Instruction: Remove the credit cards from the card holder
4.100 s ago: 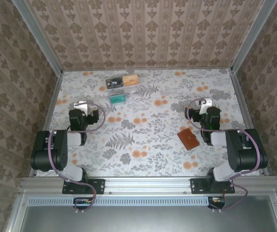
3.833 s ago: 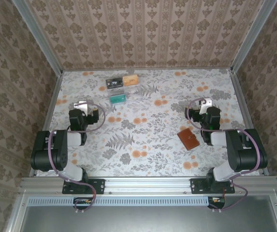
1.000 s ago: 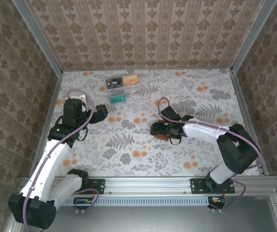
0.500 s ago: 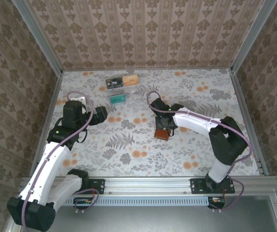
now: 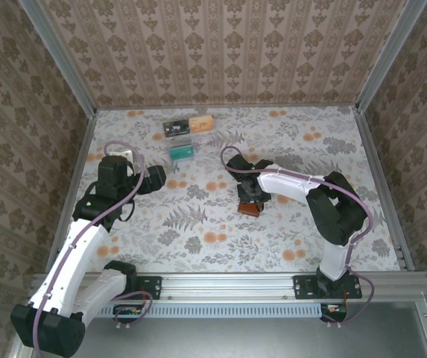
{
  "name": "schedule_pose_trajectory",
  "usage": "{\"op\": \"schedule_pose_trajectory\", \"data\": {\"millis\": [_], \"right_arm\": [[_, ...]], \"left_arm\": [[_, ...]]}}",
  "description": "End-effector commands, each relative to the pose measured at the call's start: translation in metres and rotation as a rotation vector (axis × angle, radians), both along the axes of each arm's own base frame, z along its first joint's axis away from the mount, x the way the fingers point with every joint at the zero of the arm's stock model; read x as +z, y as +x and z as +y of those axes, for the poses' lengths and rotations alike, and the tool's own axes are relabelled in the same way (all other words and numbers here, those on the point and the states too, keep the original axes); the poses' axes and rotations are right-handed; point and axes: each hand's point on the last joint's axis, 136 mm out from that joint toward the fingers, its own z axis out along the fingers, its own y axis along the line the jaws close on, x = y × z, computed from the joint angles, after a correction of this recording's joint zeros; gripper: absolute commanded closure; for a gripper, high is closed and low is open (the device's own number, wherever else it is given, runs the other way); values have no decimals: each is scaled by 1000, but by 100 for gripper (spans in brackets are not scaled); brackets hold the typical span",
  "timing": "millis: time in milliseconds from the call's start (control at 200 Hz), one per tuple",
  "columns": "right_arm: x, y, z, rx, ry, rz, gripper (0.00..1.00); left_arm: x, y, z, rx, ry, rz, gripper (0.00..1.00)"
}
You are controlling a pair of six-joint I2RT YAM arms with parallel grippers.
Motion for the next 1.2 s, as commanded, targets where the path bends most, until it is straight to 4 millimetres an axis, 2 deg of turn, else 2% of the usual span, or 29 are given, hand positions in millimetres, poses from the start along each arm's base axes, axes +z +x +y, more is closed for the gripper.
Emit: {"op": "schedule_pose_trajectory", "data": {"millis": [0, 80, 170, 275, 430, 565, 705, 895, 1040, 1085, 1190], "right_arm": [[-8, -7, -7, 11, -53, 34, 65], [-8, -8, -8, 11, -53, 31, 68], [-6, -8, -7, 14, -44, 23, 78], [-3, -7, -6, 20, -31, 12, 84], [3, -6, -4, 29, -16, 0, 100], [15, -4, 3, 47, 13, -30, 100], [34, 0, 17, 82, 64, -84, 100], [53, 0, 52, 169, 148, -134, 100], [53, 0, 77, 222, 163, -149, 100], [50, 0, 84, 233, 163, -144, 100], [43, -3, 96, 245, 181, -138, 100]], "left_arm": [[-1, -3, 1, 3, 10, -1, 0], [-1, -3, 2, 5, 10, -2, 0], [-1, -3, 2, 11, 12, 0, 0], [-1, -2, 2, 10, 9, 0, 0], [-2, -2, -2, 9, -12, 9, 0], [-2, -3, -14, -20, -47, 15, 0], [-6, -3, -34, -66, -118, 42, 8], [-24, -5, -61, -115, -193, 135, 19], [-42, -4, -86, -144, -289, 204, 32], [-47, -8, -101, -176, -311, 226, 35], [-62, -9, -123, -199, -352, 272, 48]]}}
